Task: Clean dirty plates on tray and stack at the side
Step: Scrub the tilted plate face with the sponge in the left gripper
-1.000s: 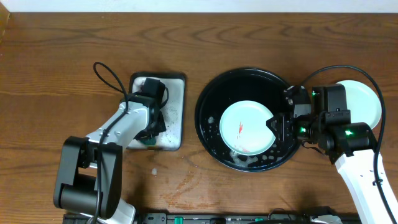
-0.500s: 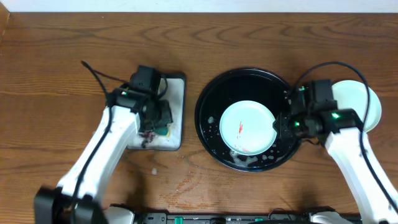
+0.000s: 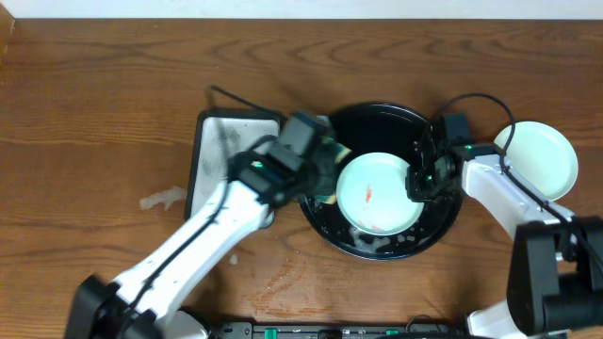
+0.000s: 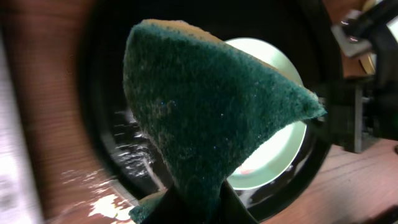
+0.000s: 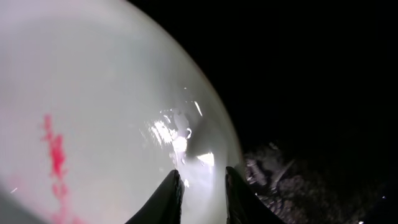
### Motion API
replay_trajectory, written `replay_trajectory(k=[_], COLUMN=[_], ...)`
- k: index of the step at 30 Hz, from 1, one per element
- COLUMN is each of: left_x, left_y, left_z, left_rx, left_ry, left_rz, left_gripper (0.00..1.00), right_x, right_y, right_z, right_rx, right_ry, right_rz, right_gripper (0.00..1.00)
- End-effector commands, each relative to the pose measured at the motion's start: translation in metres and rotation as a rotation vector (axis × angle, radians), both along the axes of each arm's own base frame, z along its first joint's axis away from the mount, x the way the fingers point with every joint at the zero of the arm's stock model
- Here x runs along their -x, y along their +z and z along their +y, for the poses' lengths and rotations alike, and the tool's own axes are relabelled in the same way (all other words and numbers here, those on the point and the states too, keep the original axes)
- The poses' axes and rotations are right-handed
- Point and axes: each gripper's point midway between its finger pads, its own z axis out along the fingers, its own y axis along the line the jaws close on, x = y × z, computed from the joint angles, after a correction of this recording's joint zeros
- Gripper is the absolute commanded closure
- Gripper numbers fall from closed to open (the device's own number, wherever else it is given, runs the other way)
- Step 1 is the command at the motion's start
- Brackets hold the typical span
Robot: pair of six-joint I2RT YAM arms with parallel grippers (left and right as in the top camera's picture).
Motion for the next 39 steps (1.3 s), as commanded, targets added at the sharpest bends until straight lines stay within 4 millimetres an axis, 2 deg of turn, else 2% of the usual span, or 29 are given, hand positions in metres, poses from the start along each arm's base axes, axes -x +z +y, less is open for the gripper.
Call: replay_trajectory(k=[1,4,6,8,12,16,19,22,25,32,36,39], left_x=[0.003,0.005,0.009,0.012,0.013,0.012,0.011,0.011,0.013,0.013,0.011,0.01], left_y=[-0.019,-0.039,-0.049,-0.056,-0.061,-0.073,-0.088,-0.103,-0.111,-0.111,-0.109,-0.101], left_z=[-0.024,-0.048,-0.062,-0.07,-0.083,-0.088,-0.092,-0.093,-0.092,-0.092,-0.095,-0.108], left_rx=[0.016,0.032,0.047,0.054,0.067,0.059,0.057,0.044,0.032,0.033,0.059,0.132], left_ry=[0.019,-0.002,-0.036,-0.044,-0.067,-0.054,-0.028,-0.025,-0.023,-0.022,0.023,0.02], left_rz=[0.053,0.08,0.095,0.108,0.093,0.103,0.13,0.152,0.168,0.168,0.183,0.193], left_gripper=[0.93,0.93,0.93,0.93,0.93,0.93,0.93,0.93,0.93,0.93,0.93,0.92], right_x=[0.003,0.005,0.006,0.006,0.003,0.004,0.004,0.004,0.005,0.001,0.001,0.002], right_y=[-0.015,-0.019,-0.015,-0.006,0.026,0.041,0.037,0.024,0.008,-0.022,-0.024,-0.023], right_z=[-0.019,-0.015,0.001,0.008,0.001,-0.019,-0.031,-0.03,-0.027,-0.036,-0.026,-0.019], right_rx=[0.087,0.065,-0.021,-0.06,-0.058,0.008,0.043,0.037,0.036,0.056,0.004,-0.033], right_ry=[-0.032,-0.028,0.042,0.075,0.04,-0.011,-0.055,-0.055,-0.046,-0.085,-0.073,-0.065], right_rz=[0.035,0.051,0.046,0.029,-0.045,-0.08,-0.07,-0.05,-0.027,0.018,0.021,0.028], right_gripper=[0.8,0.86,0.83,0.82,0.79,0.71,0.69,0.67,0.7,0.85,0.98,0.99])
